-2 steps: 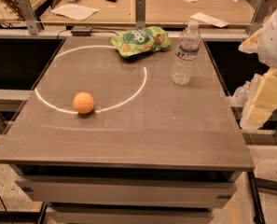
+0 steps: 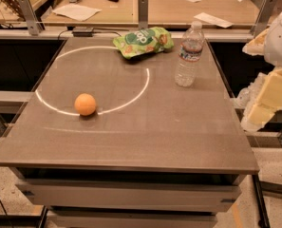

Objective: Move orange near water bottle

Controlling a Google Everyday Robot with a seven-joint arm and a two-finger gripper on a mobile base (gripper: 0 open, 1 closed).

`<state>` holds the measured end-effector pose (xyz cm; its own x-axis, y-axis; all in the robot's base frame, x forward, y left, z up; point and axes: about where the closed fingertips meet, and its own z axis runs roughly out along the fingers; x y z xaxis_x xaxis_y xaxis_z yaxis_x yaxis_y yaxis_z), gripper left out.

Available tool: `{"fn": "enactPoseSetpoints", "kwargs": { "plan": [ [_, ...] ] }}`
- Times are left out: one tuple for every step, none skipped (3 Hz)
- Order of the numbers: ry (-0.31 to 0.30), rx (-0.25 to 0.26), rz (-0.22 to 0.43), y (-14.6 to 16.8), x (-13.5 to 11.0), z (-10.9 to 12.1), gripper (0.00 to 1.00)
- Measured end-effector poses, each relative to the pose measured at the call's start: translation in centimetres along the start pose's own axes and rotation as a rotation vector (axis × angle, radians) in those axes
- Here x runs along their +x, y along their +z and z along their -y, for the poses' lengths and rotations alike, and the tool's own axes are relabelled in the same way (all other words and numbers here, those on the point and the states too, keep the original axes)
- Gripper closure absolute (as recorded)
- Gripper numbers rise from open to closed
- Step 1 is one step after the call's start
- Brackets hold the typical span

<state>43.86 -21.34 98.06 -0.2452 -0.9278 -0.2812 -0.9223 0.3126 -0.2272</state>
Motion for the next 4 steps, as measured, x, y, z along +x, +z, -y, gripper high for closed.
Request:
{"fn": "enactPoseSetpoints", "kwargs": {
  "plan": [
    [0.156, -0.053, 0.129, 1.0, -0.6, -0.5, 0.00],
    [0.310, -0.107, 0.287, 1.8, -3.8, -2.2, 0.00],
    [0.342, -0.136, 0.439, 3.1, -7.9, -3.4, 0.00],
    [0.293, -0.131, 0.500, 4.8, -11.3, -4.7, 0.00]
  ]
}}
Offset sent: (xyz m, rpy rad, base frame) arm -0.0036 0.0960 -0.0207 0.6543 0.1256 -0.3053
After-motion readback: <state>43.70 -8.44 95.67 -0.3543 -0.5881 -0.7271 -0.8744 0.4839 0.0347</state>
